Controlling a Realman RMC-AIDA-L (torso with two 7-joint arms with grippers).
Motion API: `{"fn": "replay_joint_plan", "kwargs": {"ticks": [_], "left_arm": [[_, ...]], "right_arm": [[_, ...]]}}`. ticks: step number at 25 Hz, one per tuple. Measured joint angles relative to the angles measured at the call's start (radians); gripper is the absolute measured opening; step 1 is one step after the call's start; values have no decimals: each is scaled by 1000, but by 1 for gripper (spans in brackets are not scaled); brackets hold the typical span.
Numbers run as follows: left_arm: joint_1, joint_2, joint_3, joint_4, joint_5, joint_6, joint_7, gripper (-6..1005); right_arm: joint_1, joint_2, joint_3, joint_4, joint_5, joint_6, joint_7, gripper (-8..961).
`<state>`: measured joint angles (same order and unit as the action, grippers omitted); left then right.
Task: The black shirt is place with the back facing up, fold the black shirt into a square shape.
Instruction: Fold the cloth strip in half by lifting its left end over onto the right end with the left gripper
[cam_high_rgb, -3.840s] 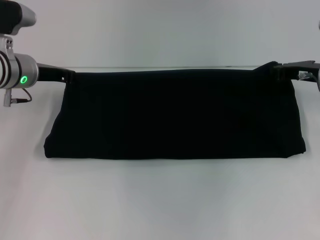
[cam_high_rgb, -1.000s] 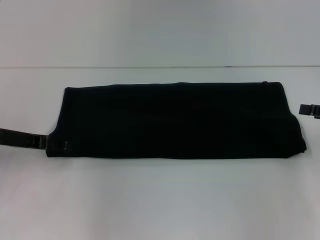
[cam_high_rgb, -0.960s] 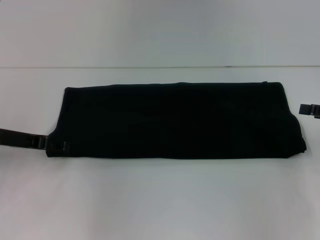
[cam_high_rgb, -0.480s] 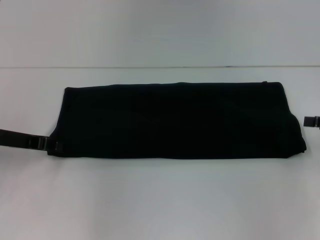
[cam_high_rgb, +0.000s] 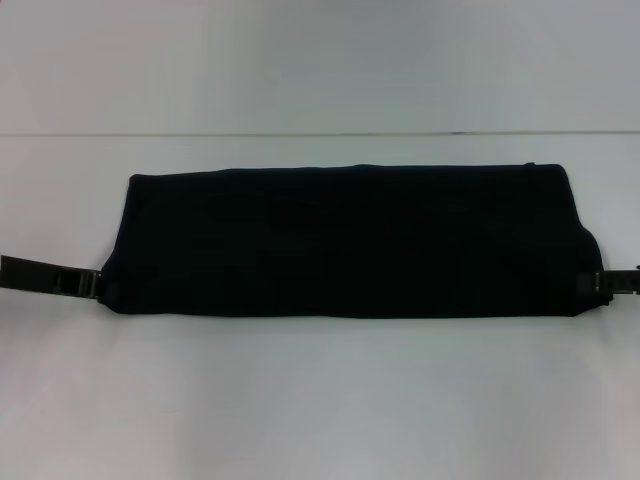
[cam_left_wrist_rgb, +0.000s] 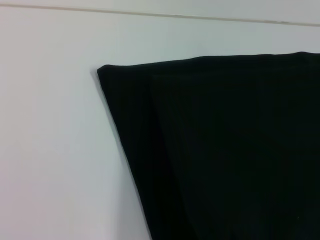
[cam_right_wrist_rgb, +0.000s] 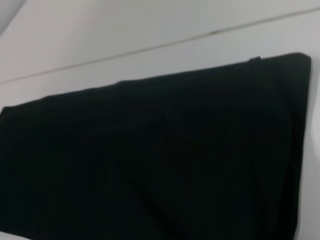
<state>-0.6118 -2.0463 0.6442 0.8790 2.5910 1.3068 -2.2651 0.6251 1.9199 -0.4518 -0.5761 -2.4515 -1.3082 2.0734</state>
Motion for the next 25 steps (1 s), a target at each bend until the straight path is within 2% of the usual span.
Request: {"fn": "replay_joint_plan", "kwargs": {"ticks": [3,10,25], "left_arm": [[0,0,0,0,0,-1,0,0],[-2,0,0,-1,0,-3,4,4],[1,-2,0,-3,-8,-10,16,13]], "right_arm": [[5,3,-2,9,-3,19,0,785],[16,16,-10,10,-4,38,-3,779],[10,22,-16,15,-3,47,-11,201]]}}
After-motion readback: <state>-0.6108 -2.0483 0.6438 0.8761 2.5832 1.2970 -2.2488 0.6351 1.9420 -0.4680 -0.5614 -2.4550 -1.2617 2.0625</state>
